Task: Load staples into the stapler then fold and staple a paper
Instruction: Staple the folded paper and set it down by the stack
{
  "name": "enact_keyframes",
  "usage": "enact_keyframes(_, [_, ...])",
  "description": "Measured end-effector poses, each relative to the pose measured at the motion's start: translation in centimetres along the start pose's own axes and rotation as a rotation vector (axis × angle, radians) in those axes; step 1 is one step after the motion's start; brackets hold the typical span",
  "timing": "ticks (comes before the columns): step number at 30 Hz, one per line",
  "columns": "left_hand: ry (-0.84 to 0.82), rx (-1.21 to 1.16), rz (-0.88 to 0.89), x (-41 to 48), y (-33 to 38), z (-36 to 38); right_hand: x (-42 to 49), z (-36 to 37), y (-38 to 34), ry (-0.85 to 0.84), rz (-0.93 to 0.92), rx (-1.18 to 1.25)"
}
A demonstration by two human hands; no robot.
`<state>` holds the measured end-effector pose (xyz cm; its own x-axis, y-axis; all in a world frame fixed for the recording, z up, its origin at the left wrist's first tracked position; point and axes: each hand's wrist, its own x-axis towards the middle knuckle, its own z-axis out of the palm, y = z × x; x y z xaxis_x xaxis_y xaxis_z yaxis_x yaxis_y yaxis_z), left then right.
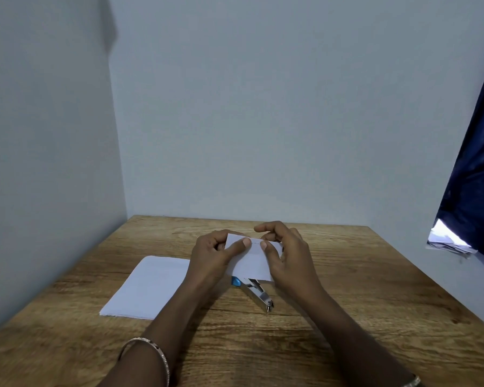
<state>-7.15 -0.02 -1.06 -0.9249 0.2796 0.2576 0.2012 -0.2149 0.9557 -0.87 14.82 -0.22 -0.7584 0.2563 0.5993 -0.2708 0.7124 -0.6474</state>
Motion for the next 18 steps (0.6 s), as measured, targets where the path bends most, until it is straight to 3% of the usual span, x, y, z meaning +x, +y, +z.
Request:
enact_keyframes(5, [0.020,-0.084,-0.006,-0.1,0.3,0.2,0.1,0.0,0.0,0.003,-0.014,-0.016])
enact_keyframes(11, [0.130,0.152,0.054,0.4,-0.2,-0.1,0.5,0.0,0.8,0.064,-0.063,-0.075])
enact_keyframes(15, [0.351,0.265,0.179,0.8,0.0,-0.8,0.5,-0.5,0.9,0.169,-0.131,-0.089])
enact_keyframes(18, [0.355,0.152,-0.009,1.0,0.2,-1.1,0.5,-0.8,0.8,0.247,-0.171,-0.127])
